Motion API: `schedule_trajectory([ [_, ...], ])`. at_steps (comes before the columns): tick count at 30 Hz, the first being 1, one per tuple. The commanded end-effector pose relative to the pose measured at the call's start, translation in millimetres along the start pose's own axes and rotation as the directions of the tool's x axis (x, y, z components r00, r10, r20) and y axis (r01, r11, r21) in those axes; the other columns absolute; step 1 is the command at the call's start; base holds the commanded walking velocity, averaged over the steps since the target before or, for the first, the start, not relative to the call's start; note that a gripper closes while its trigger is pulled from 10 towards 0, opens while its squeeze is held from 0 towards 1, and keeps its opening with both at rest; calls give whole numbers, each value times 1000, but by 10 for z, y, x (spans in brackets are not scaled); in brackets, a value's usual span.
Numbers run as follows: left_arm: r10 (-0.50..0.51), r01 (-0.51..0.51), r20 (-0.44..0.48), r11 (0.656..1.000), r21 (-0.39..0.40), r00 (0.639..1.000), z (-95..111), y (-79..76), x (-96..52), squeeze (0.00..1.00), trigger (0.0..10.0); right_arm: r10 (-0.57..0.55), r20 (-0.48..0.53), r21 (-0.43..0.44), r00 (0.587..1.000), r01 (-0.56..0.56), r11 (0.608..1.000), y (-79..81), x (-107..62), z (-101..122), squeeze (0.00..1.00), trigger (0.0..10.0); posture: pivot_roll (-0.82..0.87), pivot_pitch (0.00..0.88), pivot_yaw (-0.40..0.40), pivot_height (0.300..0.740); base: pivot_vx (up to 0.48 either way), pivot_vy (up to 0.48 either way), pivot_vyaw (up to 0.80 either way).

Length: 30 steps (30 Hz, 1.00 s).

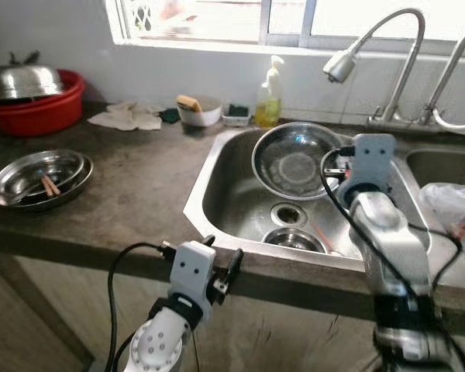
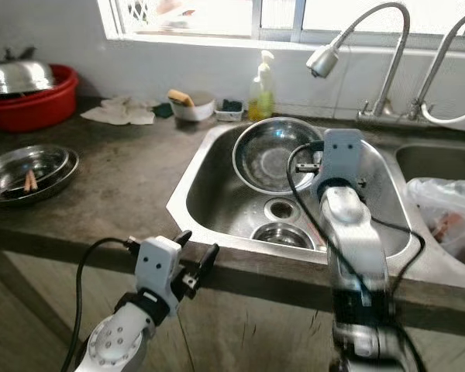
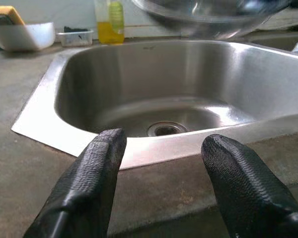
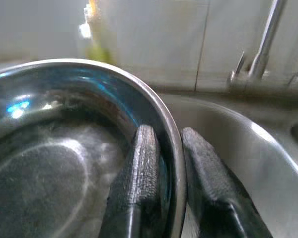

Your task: Kitchen organization

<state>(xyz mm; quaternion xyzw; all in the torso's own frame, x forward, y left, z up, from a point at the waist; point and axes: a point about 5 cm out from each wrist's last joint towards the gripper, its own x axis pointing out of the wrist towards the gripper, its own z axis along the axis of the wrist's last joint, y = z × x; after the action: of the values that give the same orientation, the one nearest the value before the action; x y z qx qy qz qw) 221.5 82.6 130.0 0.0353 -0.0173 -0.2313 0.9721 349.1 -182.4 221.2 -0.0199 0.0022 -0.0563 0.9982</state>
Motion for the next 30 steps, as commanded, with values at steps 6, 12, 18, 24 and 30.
schedule_trajectory([
  [6, -1, 1, 3, 1000, -12, 1000, 52, -39, -58, 0, 10000, 58, -113, 42, 992, -54, 998, 17, 201, -62, 0, 10000, 93, 100, -63, 740, 0, 0, 0],
  [12, 10, -10, -4, 999, -38, 1000, 97, -86, -169, 0, 10000, 263, -330, 84, 906, -250, 965, 201, 316, -391, 0, 10000, 115, 153, -72, 740, 0, 0, 0],
  [18, 29, -30, -15, 998, -49, 999, 114, -68, -194, 0, 10000, 318, -395, 45, 862, -328, 944, 272, 310, -531, 0, 10000, 112, 170, -72, 740, 0, 0, 0],
  [24, 32, -32, -19, 998, -47, 999, 132, -58, -205, 0, 10000, 399, -429, 77, 810, -408, 910, 362, 293, -632, 0, 10000, 112, 182, -75, 740, 0, 0, 0],
  [30, 31, -33, -24, 998, -47, 999, 131, -69, -213, 0, 10000, 478, -461, 90, 748, -496, 863, 501, 217, -754, 0, 10000, 122, 180, -84, 740, 0, 0, 0],
])
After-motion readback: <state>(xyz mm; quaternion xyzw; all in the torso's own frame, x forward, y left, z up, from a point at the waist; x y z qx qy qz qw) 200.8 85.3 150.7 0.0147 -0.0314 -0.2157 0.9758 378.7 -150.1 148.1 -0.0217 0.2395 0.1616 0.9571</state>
